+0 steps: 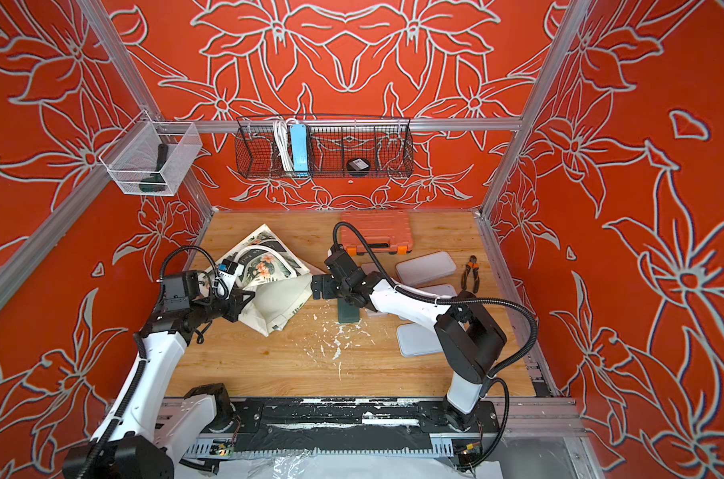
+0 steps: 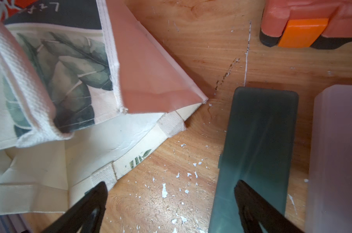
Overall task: Take out the pencil case from the canvas bag
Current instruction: Pick up the pencil case from the canvas bag.
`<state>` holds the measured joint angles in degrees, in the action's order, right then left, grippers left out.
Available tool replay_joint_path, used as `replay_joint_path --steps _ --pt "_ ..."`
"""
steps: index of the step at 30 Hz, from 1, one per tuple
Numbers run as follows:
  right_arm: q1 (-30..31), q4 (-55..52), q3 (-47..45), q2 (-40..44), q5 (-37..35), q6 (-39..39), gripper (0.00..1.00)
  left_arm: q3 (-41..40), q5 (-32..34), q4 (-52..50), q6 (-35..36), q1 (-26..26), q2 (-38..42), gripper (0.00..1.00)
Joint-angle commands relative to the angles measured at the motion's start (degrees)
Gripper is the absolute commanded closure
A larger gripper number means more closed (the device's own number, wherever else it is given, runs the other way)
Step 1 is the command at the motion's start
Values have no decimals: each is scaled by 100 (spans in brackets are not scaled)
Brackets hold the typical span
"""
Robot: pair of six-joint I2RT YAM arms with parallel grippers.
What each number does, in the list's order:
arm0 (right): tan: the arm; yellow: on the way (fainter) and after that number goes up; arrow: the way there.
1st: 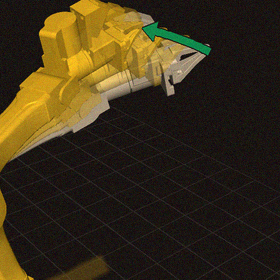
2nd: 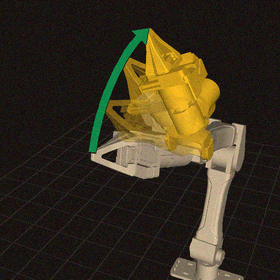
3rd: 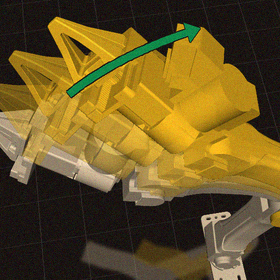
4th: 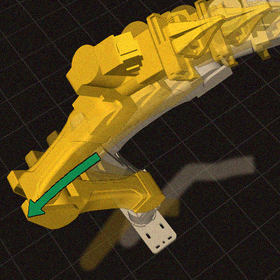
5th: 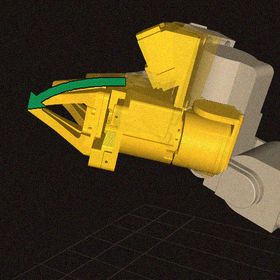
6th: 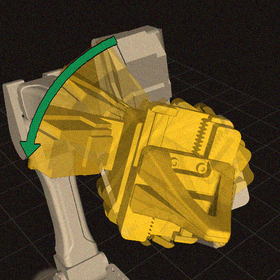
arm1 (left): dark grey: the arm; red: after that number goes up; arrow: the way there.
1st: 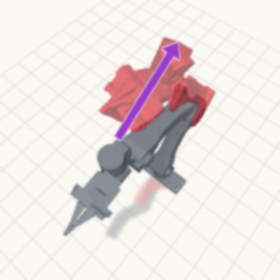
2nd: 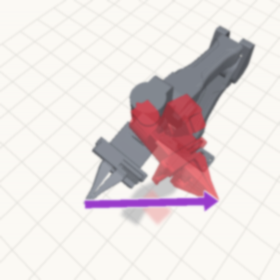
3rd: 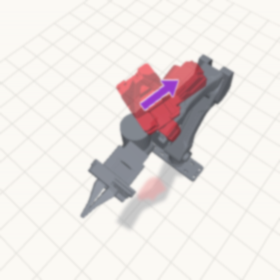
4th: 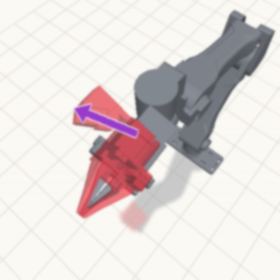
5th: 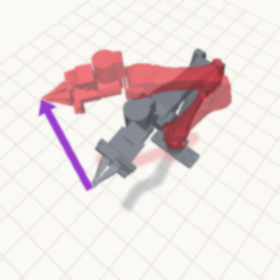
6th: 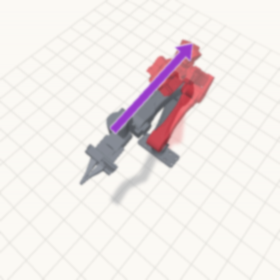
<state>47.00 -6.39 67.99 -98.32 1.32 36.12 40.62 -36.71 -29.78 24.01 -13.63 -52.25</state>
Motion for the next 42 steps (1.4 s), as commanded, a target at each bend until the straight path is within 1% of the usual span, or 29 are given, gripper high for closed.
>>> replay_joint_path --steps 1,3,6,11,15,16,18,21,24,30,38,42 --pt "71 616 -191 184 248 245 2 342 -783 -371 192 -9 27 100" --pt "119 825 -291 220 340 344 2 437 -838 -424 255 -15 2 100" --pt "306 1172 -469 340 197 341 2 523 -913 -540 512 -15 -56 100" --pt "629 1702 -720 527 232 218 4 720 -928 -628 517 -13 -211 100" --pt "787 2377 -1114 630 311 247 8 940 -1103 -796 605 -16 -382 100" --pt "815 2475 -1176 630 324 256 9 992 -1150 -830 594 -9 -578 100" --pt "862 2588 -1225 590 341 234 11 1082 -1223 -893 579 -10 -699 100" --pt "945 2584 -1159 446 343 134 16 1136 -1269 -883 583 -10 -794 100" --pt "1067 2503 -1052 263 147 -57 19 1141 -1251 -837 584 -10 -835 100" --pt "1356 2226 -717 -215 -252 -528 31 1227 -1286 -907 618 -8 -848 100" --pt "1628 1968 -357 -740 -845 -1174 36 1404 -1395 -1042 527 -11 -902 100" --pt "1663 1747 -37 -1072 -1089 -1236 38 1480 -1462 -1149 581 -13 -879 100"
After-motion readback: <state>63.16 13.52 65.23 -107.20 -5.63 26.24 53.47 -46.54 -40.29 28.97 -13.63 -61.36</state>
